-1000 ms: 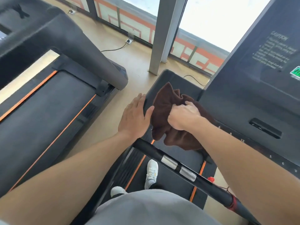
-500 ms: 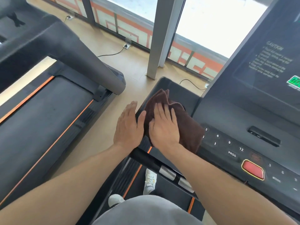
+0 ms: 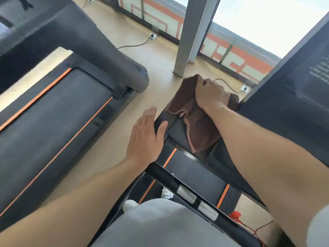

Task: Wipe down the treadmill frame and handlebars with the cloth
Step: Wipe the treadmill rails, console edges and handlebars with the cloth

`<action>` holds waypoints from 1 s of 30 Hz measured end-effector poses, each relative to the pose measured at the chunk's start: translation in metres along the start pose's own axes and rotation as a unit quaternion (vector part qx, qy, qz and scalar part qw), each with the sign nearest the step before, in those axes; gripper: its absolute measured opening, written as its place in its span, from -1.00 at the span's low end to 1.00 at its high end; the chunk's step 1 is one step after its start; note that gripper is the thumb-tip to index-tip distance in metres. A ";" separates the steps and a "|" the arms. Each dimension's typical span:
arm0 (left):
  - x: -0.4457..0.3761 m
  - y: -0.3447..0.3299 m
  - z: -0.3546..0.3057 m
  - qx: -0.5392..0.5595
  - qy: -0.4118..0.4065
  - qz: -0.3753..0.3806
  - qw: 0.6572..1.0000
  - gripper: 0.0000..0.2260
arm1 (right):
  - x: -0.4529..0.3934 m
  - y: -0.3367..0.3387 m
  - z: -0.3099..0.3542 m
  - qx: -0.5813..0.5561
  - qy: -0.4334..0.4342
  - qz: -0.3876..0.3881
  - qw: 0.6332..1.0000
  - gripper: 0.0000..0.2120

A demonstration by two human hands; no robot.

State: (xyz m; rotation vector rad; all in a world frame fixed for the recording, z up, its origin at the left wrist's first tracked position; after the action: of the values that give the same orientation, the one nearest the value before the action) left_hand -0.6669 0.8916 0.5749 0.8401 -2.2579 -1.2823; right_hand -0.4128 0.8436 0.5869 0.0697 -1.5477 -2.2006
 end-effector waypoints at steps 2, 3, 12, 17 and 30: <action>0.000 0.001 0.000 -0.001 -0.003 -0.003 1.000 -0.41 | 0.004 -0.002 0.007 -0.005 0.012 -0.029 0.999 -0.37; 0.000 0.001 0.001 0.002 -0.002 -0.005 1.000 -0.42 | 0.008 -0.006 0.011 -0.006 0.026 -0.039 0.999 -0.38; 0.001 0.014 0.031 0.377 0.248 -0.081 0.889 -0.51 | 0.111 -0.059 0.046 0.068 0.260 0.040 0.962 -0.42; 0.019 0.023 0.070 0.342 0.271 -0.016 0.900 -0.57 | 0.195 -0.086 0.043 0.000 0.319 0.018 0.948 -0.53; 0.085 0.043 0.091 0.302 0.211 -0.058 0.928 -0.78 | 0.234 -0.078 0.007 -0.213 -0.060 0.222 0.950 -0.34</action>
State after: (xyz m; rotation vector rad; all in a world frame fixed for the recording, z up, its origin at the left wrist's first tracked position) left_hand -0.7976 0.9070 0.5720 1.3255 -2.2669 -0.3576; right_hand -0.6505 0.7808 0.5679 -0.5049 -0.9827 -2.1352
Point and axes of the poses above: each hand's wrist, its own x-axis away from the middle knuckle, its own y-axis out of the back of the hand, z = x × y, the point moved 2 cm from there along -x, towards the middle knuckle, and after that the axes turned 9 degrees about -x, right-handed, at the moved point
